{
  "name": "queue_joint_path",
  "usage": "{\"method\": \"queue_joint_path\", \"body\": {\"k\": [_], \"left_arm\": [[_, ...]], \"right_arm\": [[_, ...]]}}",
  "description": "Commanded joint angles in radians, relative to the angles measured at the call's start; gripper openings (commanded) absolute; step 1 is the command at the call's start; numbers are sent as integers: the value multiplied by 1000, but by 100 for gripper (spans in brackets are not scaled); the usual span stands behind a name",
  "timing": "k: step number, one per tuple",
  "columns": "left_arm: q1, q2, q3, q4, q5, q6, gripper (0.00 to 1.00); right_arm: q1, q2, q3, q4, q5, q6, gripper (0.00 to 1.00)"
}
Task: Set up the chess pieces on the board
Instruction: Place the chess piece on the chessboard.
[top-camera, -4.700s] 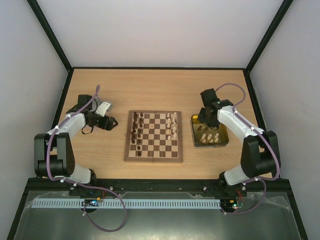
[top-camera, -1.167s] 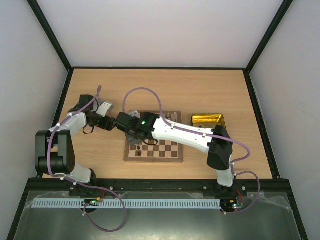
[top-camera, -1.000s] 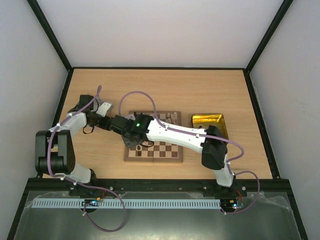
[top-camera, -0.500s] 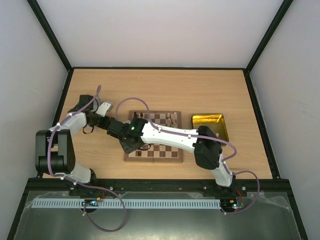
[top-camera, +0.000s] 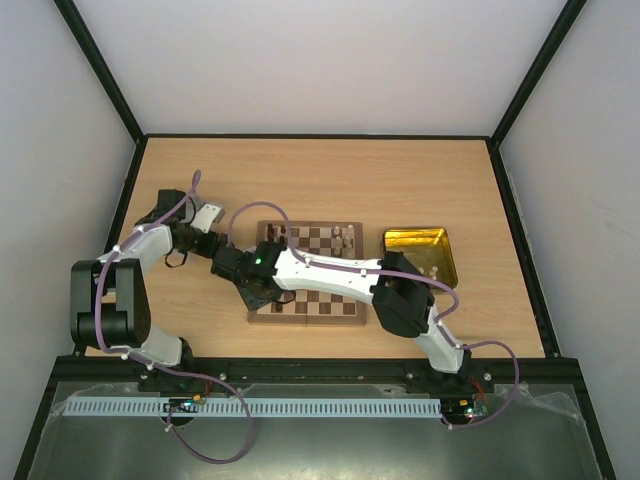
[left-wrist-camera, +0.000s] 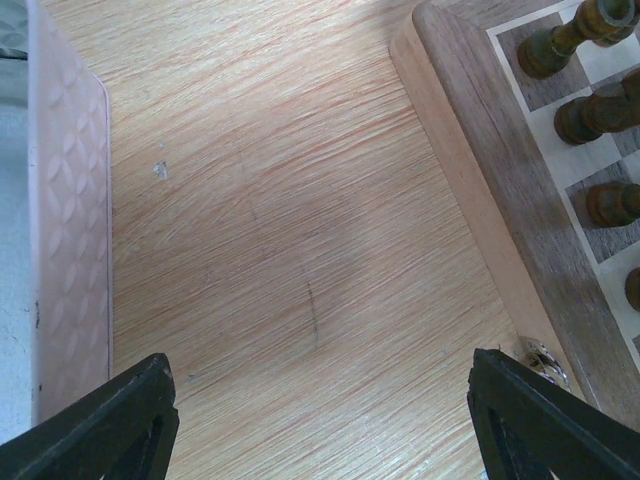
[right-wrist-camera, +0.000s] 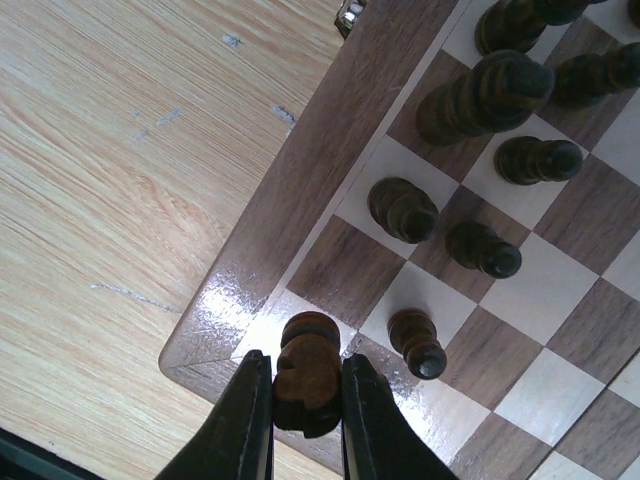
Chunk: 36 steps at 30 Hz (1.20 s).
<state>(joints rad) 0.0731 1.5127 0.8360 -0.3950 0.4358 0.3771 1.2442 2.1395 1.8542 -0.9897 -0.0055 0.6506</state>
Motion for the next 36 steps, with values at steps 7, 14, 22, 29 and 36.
{"method": "queue_joint_path", "body": {"k": [7,14,22,29,36], "left_arm": [[8,9,-17,3,0,-1,80],[8,7,-17,1,1,0,80],[8,9,-15,0,3,0,80],[8,10,-16,1,4,2,80],[8,9,-15,1,6,2,80]], "right_arm": [[1,38,22,6,49,-11,9],[-16,43,24,9,51,-11,9],[-23,42,19,13,46,-10,9],[-23,44,18,14,42,-10,10],[-23,49,16,16,44,-9,10]]}}
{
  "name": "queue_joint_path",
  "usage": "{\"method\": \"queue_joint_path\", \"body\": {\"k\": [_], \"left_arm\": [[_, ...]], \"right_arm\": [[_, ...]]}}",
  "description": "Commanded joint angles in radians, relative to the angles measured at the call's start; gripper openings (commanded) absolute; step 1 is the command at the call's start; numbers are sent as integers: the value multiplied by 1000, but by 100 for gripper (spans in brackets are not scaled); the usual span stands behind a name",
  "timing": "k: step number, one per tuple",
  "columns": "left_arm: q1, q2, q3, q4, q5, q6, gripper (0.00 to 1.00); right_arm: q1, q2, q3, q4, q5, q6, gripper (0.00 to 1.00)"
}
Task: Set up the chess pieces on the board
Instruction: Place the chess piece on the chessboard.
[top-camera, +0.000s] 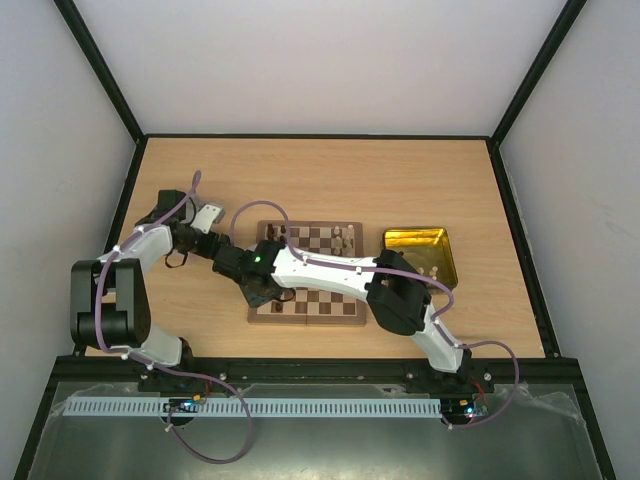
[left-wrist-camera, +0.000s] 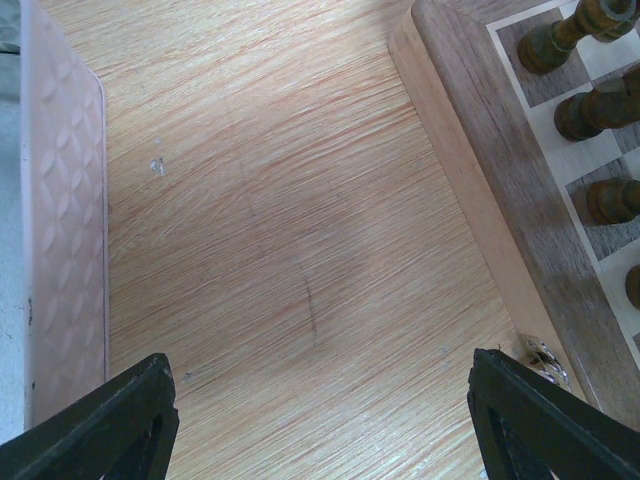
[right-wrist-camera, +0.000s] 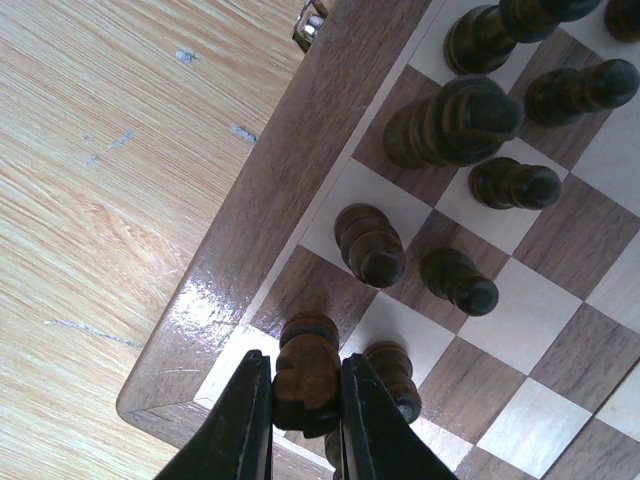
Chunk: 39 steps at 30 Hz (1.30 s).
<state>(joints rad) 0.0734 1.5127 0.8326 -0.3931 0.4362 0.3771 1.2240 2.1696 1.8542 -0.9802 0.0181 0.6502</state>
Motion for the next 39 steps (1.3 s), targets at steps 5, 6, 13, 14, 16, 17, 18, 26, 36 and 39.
{"method": "queue_joint_path", "body": {"k": [5,6,13,14,16,17,18,26,36,39], "left_arm": [[8,7,-13,-2,7,3,80],[8,7,-13,-2,7,4,80],[8,11,-12,-2,8,5,80],[8,12,-12,-3,9,5,80],[8,14,-11,-1,9,5,80],[8,14,-12,-2,9,5,80],[8,14,-11,-3,9,5,80],[8,17,-10,-2,10,5,80],[8,23,-8,-3,15,9,80],[8,22,-8,-4,15,9,80]], "right_arm": [[-5,22,17,8,21,-10,10],[-6,23,16,9,22,-10,10],[-12,23,12,10,22,-10,11],[-12,23,13,11,22,-10,12],[-14,22,13,12,20,-10,13],[-14,24,12,12,19,-10,14],[-14,24,12,12,19,-11,15],[-15,24,10,9,21,-10,17],[-15,28,11,14,12,-9,18],[-15,27,10,15,10,-10,18]]}}
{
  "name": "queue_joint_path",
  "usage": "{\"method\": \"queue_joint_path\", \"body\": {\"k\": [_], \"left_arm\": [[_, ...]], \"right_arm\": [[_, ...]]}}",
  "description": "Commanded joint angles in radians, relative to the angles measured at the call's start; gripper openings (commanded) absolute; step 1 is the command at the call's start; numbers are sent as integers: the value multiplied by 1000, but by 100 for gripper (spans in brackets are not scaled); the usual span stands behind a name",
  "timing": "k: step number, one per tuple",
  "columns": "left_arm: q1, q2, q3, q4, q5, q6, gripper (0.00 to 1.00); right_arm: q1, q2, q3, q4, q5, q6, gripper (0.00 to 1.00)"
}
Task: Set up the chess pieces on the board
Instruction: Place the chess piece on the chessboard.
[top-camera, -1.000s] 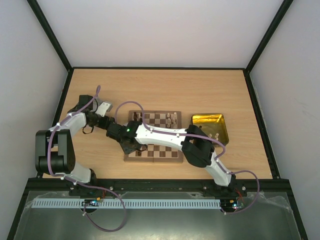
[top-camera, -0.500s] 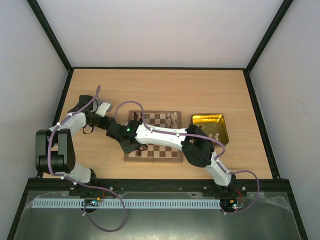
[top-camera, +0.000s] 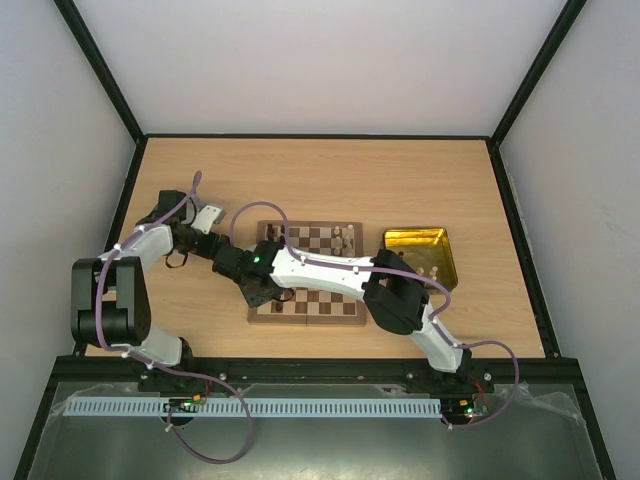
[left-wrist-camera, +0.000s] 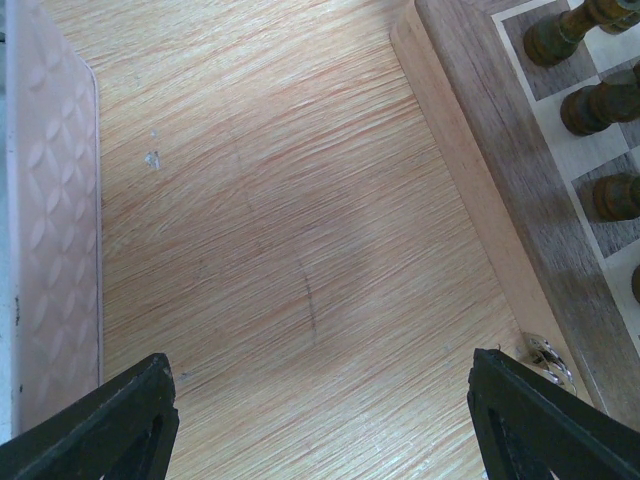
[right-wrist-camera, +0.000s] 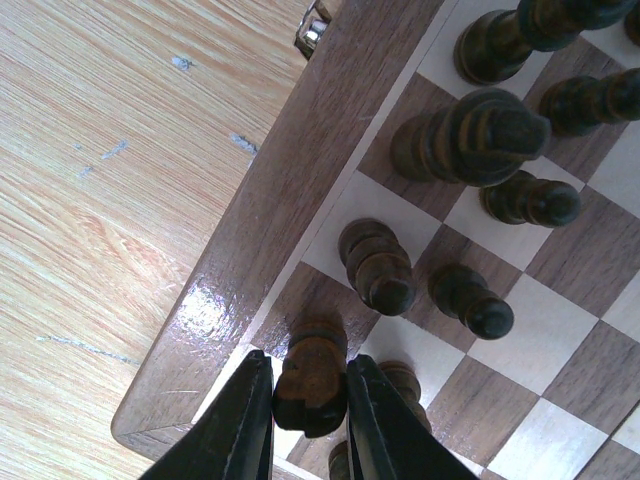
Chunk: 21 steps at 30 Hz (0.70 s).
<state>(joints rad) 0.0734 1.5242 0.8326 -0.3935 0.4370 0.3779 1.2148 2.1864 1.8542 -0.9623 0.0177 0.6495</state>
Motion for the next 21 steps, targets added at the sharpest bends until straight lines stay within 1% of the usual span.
{"method": "queue_joint_path", "body": {"k": [1,6,10,14,21], "left_arm": [[8,10,-9,-4,13,9,80],[8,9,-10,-3,11,7,80],[8,6,-9,-1,9,6,80],[7,6,-10,-1,8,6,80],[8,5,-9,-1,6,5,81]], "right_arm": [[-6,11,8,-2,9,-10,17],[-6,5,-5,11,1,-10,14],[-6,5,-9,13,-2,-9,13],[-6,3,-18,15,-5,-10,17],[-6,-1,-22,15,2,-10,21]]}}
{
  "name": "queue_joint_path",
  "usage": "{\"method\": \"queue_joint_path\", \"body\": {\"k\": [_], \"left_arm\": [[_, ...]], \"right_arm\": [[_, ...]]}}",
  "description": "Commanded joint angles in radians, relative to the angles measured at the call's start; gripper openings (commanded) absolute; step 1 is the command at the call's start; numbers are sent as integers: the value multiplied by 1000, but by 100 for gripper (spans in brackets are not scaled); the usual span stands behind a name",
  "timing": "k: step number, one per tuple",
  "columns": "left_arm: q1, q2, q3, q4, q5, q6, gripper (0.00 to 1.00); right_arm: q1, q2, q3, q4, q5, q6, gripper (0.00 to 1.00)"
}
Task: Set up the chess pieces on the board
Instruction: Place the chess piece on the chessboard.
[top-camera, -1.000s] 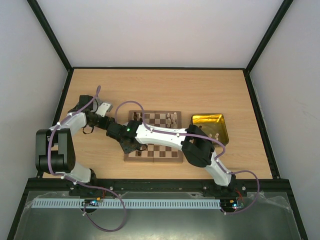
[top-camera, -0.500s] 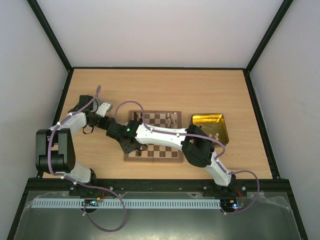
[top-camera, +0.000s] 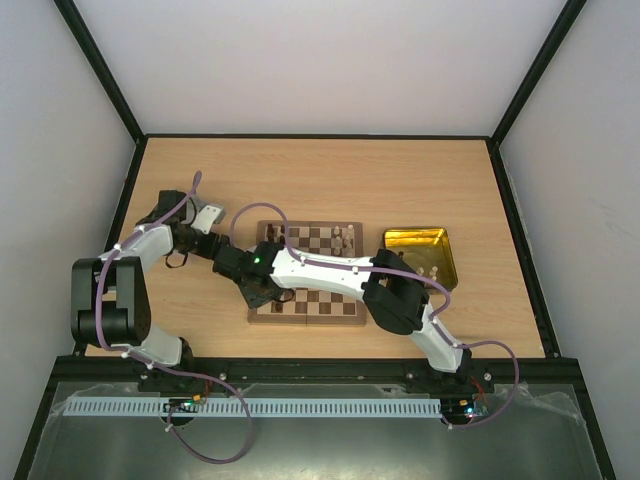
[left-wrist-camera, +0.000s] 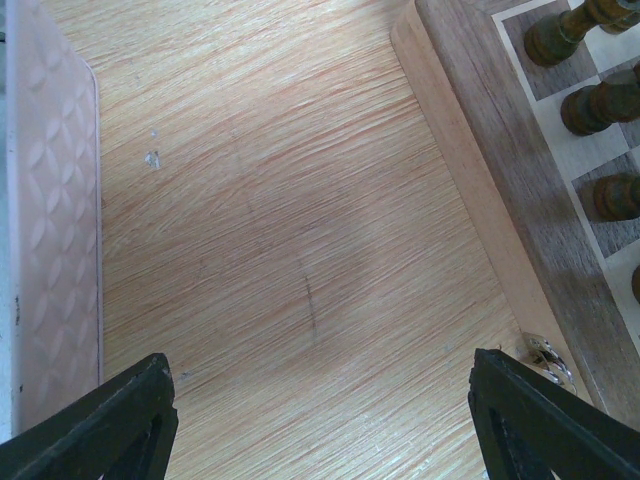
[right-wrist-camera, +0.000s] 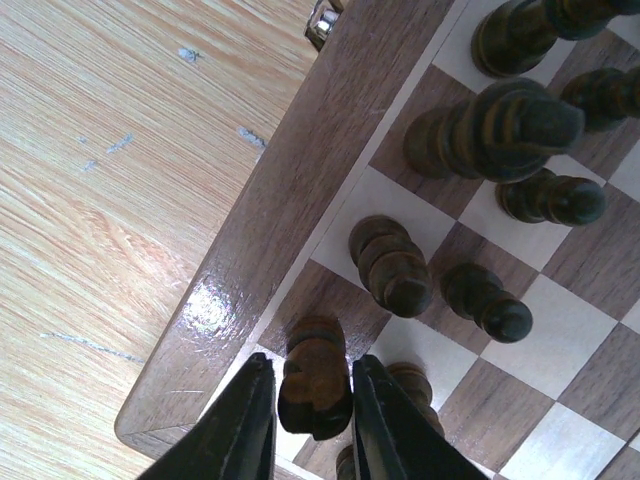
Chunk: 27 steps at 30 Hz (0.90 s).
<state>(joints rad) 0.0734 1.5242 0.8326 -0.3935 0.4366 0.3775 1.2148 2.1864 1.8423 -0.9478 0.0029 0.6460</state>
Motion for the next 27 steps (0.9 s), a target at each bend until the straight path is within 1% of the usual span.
{"method": "queue_joint_path", "body": {"k": [1,4,14,17,27], "left_arm": [[8,6,-10,-1,7,6,81],[8,4,-11,-1,6,7,81],[9,2,-13,1,5,5,84],[11,0,-12,-1,6,8,84],[15,-3,-15,3,1,6,86]], "right_arm": [[-6,-2,-11,1,18,-6,22],[-6,-2,-11,2,21,-6,25],[-8,-16,-16,16,19,-6,26],[-8,-20,-17,15,22,-6,29],[-15,-44,-25,17,28,-6,30]]}}
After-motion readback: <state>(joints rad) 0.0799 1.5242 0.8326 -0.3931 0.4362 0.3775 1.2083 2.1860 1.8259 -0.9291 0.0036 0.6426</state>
